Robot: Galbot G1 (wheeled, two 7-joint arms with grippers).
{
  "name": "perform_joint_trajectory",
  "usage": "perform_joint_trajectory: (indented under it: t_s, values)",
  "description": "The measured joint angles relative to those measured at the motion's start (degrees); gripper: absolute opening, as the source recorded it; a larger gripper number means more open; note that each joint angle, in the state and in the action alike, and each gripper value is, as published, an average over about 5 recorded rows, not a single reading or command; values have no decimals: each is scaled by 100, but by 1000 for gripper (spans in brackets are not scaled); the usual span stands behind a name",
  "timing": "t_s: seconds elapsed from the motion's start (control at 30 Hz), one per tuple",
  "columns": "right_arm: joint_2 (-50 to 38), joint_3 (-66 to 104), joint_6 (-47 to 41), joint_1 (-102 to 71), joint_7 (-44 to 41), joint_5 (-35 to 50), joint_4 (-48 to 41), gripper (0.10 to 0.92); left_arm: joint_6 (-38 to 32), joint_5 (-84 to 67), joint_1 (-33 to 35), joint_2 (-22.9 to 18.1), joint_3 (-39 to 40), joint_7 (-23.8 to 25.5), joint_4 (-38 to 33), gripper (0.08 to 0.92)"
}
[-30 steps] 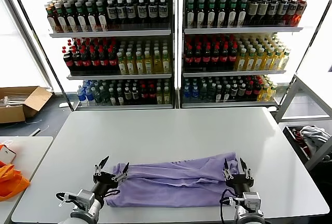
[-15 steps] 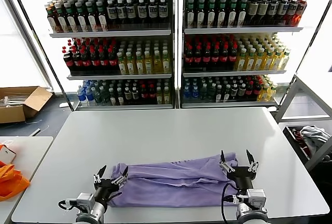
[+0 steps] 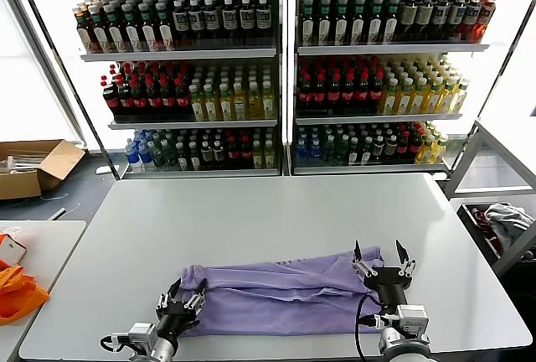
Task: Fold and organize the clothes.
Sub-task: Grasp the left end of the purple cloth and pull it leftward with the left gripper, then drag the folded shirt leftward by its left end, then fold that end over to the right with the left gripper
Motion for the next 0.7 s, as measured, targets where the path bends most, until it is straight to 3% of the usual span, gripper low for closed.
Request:
perform_joint_trajectory:
  t_s: [0.4,0.7]
  values:
    - [-43,30,5,109,38,44,-63,823,-267,-10,-39,-51,-67,24,4,130]
    - [-93,34,-26,224,48,129,-124,823,-506,-176,-203,209,-570,-49,-160,104]
